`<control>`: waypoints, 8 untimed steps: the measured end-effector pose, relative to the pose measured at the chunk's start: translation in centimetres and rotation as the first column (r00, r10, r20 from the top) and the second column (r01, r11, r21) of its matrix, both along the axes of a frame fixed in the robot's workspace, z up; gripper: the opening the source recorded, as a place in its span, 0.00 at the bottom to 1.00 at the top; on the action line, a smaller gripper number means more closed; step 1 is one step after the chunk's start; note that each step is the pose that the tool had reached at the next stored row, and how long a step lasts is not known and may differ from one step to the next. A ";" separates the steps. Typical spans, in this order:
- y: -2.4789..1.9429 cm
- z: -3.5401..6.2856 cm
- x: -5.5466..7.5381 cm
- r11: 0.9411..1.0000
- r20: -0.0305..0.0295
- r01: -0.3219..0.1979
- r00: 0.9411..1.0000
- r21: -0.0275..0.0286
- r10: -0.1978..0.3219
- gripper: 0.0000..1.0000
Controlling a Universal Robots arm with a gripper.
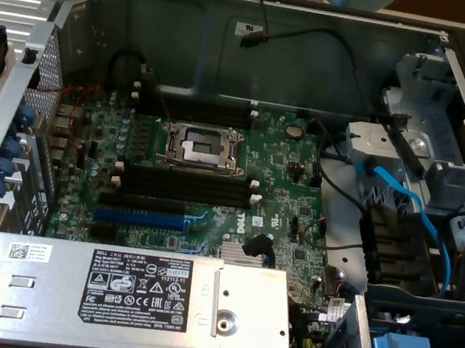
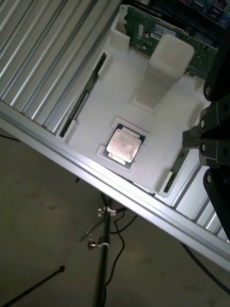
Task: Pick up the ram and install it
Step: 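Pick up the ram and move it above insertion slot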
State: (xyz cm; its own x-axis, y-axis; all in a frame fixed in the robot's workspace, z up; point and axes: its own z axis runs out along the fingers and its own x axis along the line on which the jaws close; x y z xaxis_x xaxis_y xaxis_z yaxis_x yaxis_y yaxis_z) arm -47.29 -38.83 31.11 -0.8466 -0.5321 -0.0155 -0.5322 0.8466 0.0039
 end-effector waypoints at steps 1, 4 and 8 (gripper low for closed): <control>0.00 -0.02 0.0 1.000 0.000 -0.018 1.000 0.000 0.018 0.10; 0.00 -0.08 0.0 0.997 0.000 -0.072 0.997 0.000 0.072 0.10; 0.00 -0.16 0.0 0.990 0.000 -0.144 0.990 0.000 0.144 0.10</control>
State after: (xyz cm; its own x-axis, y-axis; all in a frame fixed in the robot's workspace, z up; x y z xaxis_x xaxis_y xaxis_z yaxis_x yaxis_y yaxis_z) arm -47.29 -38.82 30.95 -0.7609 -0.6487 -0.0155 -0.6488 0.7610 0.0039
